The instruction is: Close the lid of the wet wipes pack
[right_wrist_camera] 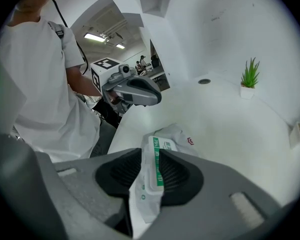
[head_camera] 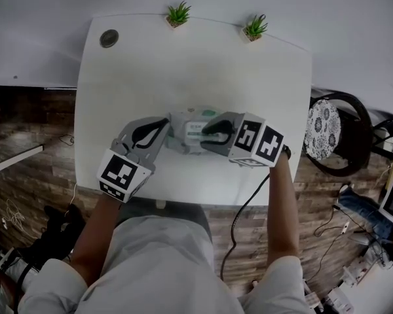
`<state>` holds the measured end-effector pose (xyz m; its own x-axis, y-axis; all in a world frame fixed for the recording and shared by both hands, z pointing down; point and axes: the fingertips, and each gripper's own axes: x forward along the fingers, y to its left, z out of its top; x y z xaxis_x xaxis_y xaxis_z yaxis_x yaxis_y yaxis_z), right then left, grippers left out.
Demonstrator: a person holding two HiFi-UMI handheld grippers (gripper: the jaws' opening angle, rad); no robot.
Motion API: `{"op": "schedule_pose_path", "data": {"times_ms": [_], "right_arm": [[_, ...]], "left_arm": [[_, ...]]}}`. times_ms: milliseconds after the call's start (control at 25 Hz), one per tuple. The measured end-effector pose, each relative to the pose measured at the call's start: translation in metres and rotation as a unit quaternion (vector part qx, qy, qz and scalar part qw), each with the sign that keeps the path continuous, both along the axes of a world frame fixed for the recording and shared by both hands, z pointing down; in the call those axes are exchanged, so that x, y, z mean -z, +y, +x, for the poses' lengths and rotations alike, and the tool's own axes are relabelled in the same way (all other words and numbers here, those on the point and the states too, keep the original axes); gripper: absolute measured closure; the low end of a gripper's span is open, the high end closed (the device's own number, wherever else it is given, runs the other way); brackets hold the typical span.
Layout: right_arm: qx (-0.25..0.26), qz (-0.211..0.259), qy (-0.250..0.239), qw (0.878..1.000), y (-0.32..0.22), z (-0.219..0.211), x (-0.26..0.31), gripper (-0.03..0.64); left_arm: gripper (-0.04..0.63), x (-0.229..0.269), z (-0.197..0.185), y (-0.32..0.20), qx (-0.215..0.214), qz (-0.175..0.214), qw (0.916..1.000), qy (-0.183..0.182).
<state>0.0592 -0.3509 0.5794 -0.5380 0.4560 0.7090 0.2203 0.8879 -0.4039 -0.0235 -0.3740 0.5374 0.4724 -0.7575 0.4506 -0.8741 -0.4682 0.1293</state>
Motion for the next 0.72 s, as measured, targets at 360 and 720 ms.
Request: {"op": "schedule_pose_path", "data": {"times_ms": [360,720], "right_arm": [[-0.002,0.006,0.023,1.0,0.018,0.005,-0.025,0.502],[-0.003,0.048,0.048,0.998,0.024,0.002,-0.035,0.502]], "left_arm": [[0.589,-0.001,0.0,0.006,0.001,-0.002,1.0,-0.005],[0.588,-0.001,0.002,0.008,0.001,-0.002,1.0,-0.002]]}}
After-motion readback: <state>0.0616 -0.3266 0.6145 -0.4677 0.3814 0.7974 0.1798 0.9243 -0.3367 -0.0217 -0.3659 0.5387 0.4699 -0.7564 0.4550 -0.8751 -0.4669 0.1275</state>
